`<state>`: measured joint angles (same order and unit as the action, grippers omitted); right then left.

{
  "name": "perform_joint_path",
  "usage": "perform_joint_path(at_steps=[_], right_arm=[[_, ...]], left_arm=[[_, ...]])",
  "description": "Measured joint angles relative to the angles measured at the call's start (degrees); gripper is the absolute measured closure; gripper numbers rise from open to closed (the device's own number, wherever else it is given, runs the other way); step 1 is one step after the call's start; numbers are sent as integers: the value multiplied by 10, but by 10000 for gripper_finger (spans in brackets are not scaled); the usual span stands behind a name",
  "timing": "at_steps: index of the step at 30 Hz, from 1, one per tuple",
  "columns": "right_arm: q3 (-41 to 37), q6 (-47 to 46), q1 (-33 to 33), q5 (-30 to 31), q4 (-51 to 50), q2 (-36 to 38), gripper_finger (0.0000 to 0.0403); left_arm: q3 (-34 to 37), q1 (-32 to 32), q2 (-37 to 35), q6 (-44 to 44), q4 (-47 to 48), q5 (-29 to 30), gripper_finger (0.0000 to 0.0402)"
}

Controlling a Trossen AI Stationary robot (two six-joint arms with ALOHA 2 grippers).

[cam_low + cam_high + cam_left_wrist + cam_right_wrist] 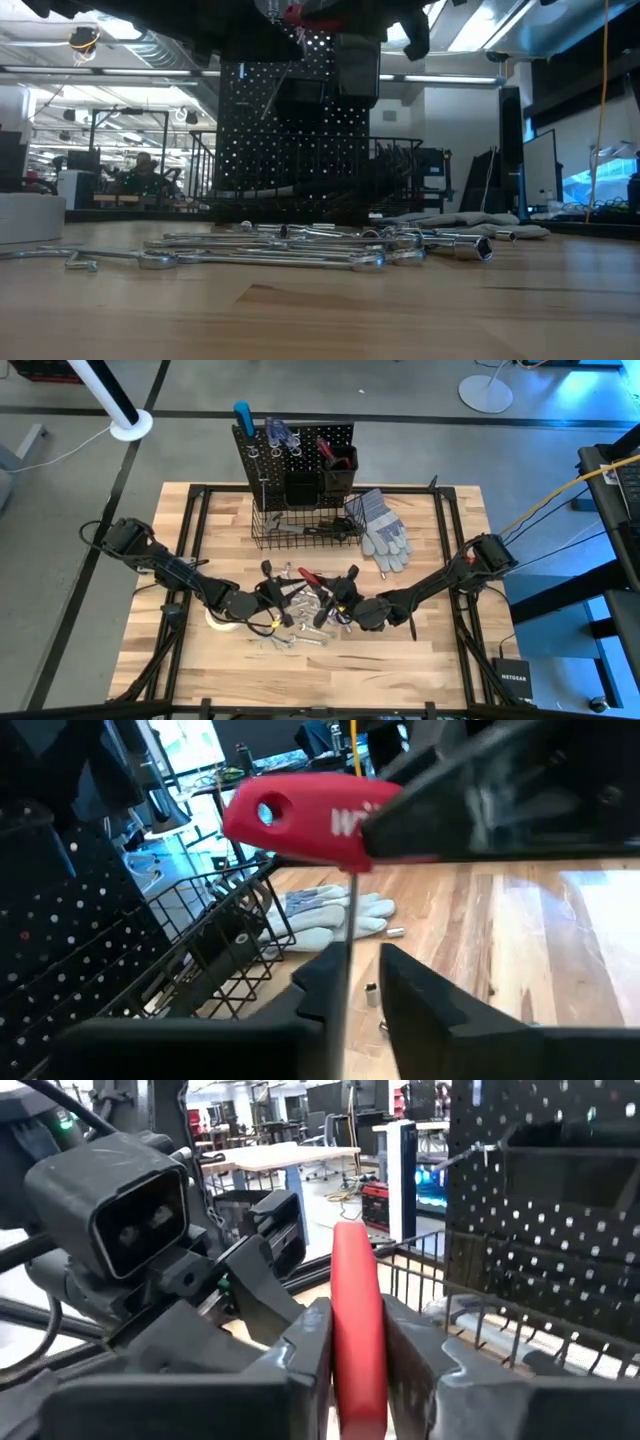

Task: Hang tools onto peg board
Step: Hang the red allen wrench on the peg board

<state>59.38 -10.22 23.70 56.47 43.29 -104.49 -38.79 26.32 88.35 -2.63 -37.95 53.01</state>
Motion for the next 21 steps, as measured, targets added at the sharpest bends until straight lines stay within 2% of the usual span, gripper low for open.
perform_joint_path(at_steps=[3, 8, 13, 17, 21], right_arm=[[1, 28, 4, 6, -1, 11, 333], [1, 99, 3, -9, -6, 49, 336], [1, 160, 1, -41, -45, 105, 334], [8, 235, -9, -57, -70, 154, 335], [57, 275, -31, -79, -164, 202, 335]], left_arm=[[0, 13, -14, -13, 10, -1, 307], [0, 48, -71, 11, 110, -5, 272], [0, 72, -110, 64, 213, -4, 268], [0, 83, -114, 118, 284, -6, 272], [0, 82, -110, 179, 342, -7, 273]])
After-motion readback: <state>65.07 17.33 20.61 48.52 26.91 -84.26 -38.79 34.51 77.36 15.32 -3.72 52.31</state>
